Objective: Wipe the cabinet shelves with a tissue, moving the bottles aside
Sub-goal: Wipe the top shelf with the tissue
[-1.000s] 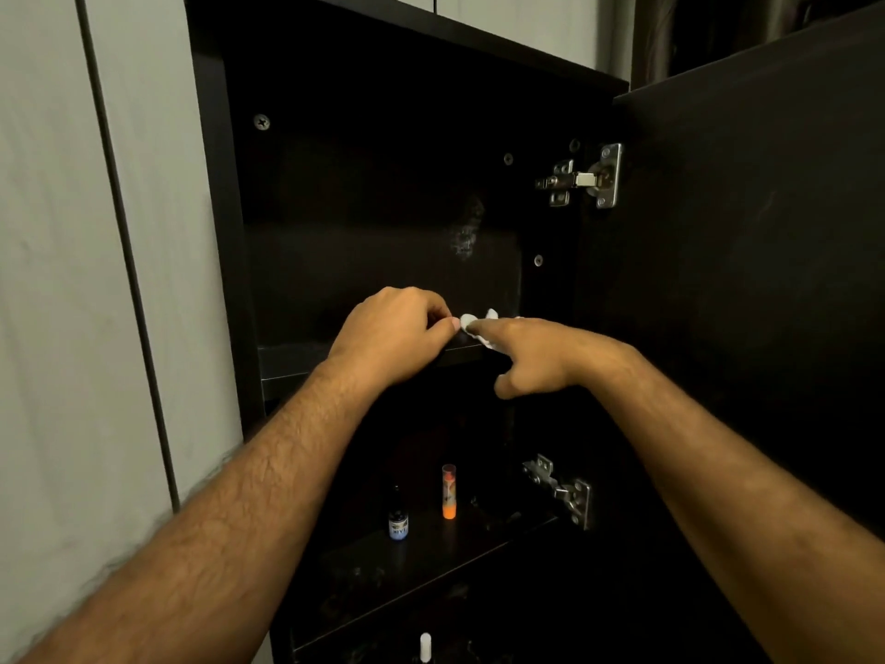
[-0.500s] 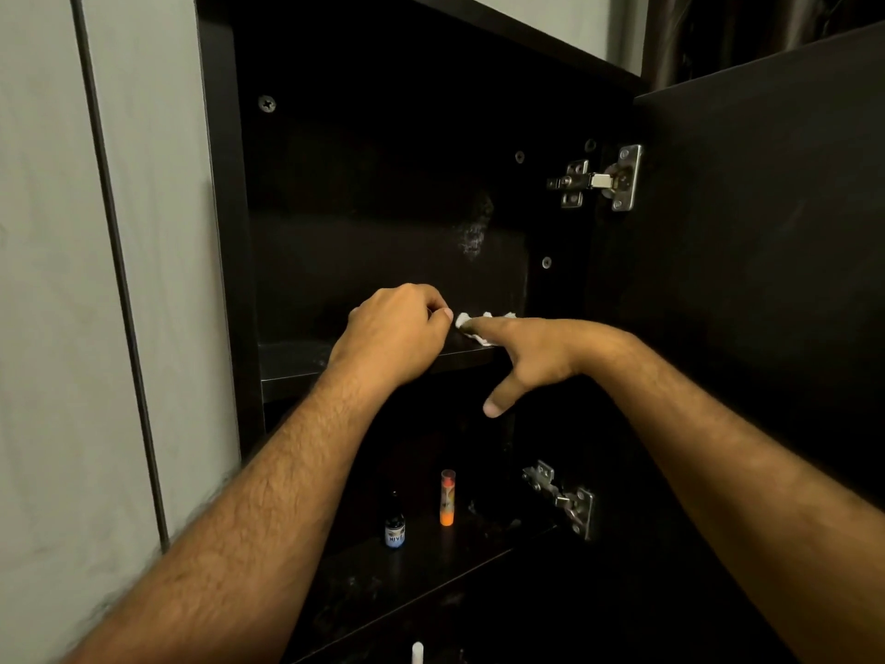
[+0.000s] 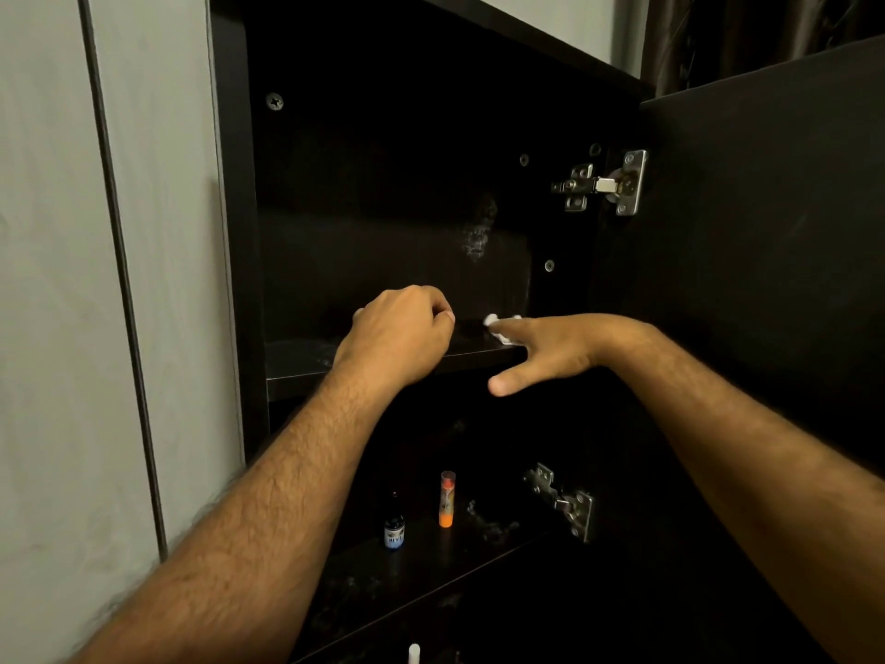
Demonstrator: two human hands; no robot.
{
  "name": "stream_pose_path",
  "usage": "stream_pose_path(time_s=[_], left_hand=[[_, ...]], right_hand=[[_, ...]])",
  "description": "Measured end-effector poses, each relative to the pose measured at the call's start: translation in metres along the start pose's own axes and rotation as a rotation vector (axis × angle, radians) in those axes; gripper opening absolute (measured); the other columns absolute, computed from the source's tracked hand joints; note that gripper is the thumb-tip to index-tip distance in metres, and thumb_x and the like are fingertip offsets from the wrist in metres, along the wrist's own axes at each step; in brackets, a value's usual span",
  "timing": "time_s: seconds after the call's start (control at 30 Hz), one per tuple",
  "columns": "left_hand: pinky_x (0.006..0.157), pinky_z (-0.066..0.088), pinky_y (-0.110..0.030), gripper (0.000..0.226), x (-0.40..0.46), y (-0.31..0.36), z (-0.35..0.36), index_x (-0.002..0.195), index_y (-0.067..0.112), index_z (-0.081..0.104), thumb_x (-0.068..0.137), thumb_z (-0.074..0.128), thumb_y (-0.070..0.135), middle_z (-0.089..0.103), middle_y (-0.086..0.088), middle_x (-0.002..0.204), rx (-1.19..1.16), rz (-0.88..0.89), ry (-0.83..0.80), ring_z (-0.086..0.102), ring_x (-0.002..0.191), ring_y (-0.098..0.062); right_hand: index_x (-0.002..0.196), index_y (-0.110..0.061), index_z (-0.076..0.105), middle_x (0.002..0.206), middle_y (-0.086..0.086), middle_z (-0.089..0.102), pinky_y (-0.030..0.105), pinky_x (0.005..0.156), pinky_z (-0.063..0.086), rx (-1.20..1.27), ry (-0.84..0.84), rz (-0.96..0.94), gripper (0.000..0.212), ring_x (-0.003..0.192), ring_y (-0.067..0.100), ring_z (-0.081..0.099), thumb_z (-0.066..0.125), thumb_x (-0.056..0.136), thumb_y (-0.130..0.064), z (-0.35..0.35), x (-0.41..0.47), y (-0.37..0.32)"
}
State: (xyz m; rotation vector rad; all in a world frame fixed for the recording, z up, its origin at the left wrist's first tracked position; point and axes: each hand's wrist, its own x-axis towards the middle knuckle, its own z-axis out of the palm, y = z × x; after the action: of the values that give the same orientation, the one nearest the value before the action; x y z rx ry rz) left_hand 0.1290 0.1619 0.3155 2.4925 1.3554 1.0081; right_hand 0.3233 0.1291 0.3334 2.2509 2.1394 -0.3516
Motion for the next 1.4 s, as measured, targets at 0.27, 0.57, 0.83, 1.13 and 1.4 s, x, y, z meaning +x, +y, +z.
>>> stream_pose_path(time_s=[0.27,0.57,0.83,1.13,1.4], left_hand=[[0.099,0.046,-0.048,0.018,0.0,-0.002,0.0,0.109,0.031,0.062,0.098,0.048,0.035,0.059,0.014,0.095,-0.013,-0.006,0.032,0.057,0.094,-0.008],[0.099,0.046,-0.047,0.018,-0.003,-0.003,-0.002,0.109,0.03,0.063,0.099,0.048,0.033,0.055,0.015,0.091,-0.041,0.003,0.067,0.056,0.095,-0.009],[0.091,0.049,-0.038,0.02,-0.006,-0.002,-0.003,0.11,0.029,0.064,0.099,0.047,0.032,0.051,0.02,0.083,-0.051,0.017,0.149,0.054,0.085,-0.004],[0.081,0.044,-0.026,0.022,-0.024,-0.007,-0.019,0.113,0.027,0.064,0.099,0.047,0.034,0.066,0.012,0.102,0.079,0.128,0.31,0.057,0.09,-0.002],[0.086,0.042,-0.024,0.025,-0.044,-0.022,-0.039,0.119,0.027,0.062,0.1,0.048,0.033,0.064,0.008,0.114,0.236,0.175,0.301,0.058,0.103,-0.005]], right_hand=[[0.153,-0.032,0.024,0.161,0.001,0.025,0.059,0.118,0.006,0.201,0.169,0.182,0.125,0.15,0.025,0.014,0.001,0.052,-0.102,-0.012,0.009,-0.007],[0.151,-0.026,0.034,0.161,0.004,0.022,0.052,0.12,0.011,0.142,0.235,0.215,0.139,0.149,0.026,0.018,0.0,0.041,-0.103,0.011,0.002,0.003],[0.154,-0.031,0.023,0.164,-0.004,0.01,0.049,0.121,-0.002,0.172,0.27,-0.079,0.109,0.151,0.018,-0.006,0.002,0.064,-0.089,0.023,-0.001,0.0],[0.154,-0.033,0.021,0.163,-0.007,0.009,0.047,0.122,-0.002,0.124,0.256,-0.042,0.114,0.151,0.017,-0.003,-0.003,0.062,-0.095,0.018,-0.005,0.0],[0.153,-0.032,0.024,0.162,-0.012,0.011,0.044,0.123,0.0,0.182,0.267,-0.34,0.099,0.15,0.009,-0.003,0.004,0.071,-0.083,0.034,-0.016,-0.009]])
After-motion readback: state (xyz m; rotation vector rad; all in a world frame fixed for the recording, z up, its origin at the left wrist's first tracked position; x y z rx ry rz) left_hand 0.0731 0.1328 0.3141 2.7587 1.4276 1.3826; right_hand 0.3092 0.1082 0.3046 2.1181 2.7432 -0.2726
